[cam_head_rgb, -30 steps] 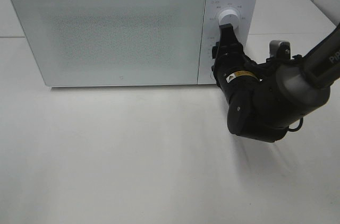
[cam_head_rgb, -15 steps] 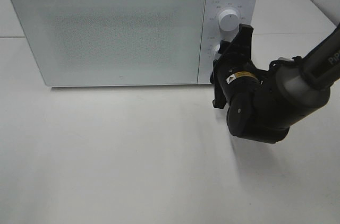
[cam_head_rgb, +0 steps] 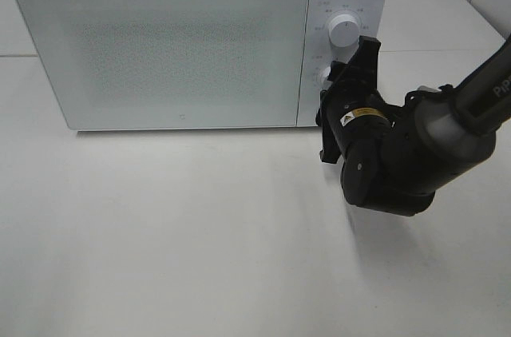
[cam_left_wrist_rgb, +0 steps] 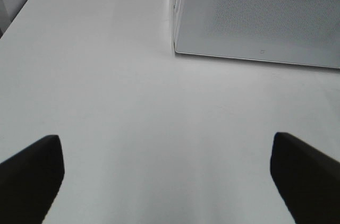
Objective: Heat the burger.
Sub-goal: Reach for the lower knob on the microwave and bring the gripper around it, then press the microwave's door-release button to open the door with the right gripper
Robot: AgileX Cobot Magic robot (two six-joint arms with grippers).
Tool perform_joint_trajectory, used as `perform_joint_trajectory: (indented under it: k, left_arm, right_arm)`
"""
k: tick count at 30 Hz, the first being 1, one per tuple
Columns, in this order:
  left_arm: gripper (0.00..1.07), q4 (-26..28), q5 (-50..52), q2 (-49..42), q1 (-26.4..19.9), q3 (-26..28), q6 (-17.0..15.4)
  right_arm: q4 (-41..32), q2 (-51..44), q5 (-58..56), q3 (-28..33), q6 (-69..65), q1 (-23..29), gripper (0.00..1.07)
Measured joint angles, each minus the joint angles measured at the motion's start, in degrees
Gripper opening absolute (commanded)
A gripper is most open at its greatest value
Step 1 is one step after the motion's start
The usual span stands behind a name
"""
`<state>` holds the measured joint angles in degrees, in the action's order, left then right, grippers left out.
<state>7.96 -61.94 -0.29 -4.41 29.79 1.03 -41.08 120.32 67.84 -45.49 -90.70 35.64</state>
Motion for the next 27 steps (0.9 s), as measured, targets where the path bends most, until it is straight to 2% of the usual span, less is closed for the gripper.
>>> perform_joint_trajectory:
  k: [6,7,10,12,13,15,16,18,21,23,27]
  left_arm:
    - [0.98,0.0,0.0,0.0,0.0,0.0,0.0]
    - [0.98,0.0,0.0,0.0,0.0,0.0,0.0]
    - [0.98,0.0,0.0,0.0,0.0,0.0,0.0]
    - [0.98,0.0,0.0,0.0,0.0,0.0,0.0]
    - [0.98,0.0,0.0,0.0,0.0,0.0,0.0]
    - [0.98,0.0,0.0,0.0,0.0,0.0,0.0]
    - [0.98,0.0,0.0,0.0,0.0,0.0,0.0]
    - [0.98,0.0,0.0,0.0,0.0,0.0,0.0]
    - [0.98,0.0,0.0,0.0,0.0,0.0,0.0]
    - [0.98,0.0,0.0,0.0,0.0,0.0,0.0]
    - [0.98,0.0,0.0,0.0,0.0,0.0,0.0]
  right_arm:
    - [-0.9,0.0,0.0,0.0,2.9,0.1,0.23]
    - [-1.2,0.0,0.0,0.0,4.1,0.1,0.31]
    - [-1.5,0.0,0.0,0.0,4.9,0.1,0.35]
    - [-2.6,0.0,0.0,-0.3,6.2,0.2,0.48]
    - [-2.6,0.0,0.0,-0.3,6.2,0.2,0.48]
    - [-2.3,0.0,-0.2,-0.5,6.9,0.3,0.57]
    - [-2.3,0.0,-0.2,-0.5,6.9,0.3,0.57]
    - [-1.1,0.0,0.0,-0.7,7.8,0.9,0.65]
    - [-0.8,0.0,0.0,-0.7,8.0,0.9,0.68]
    - [-0.4,0.0,0.1,-0.7,9.1,1.0,0.74]
    - [0.6,-0.3,-0.1,-0.7,10.3,1.3,0.76]
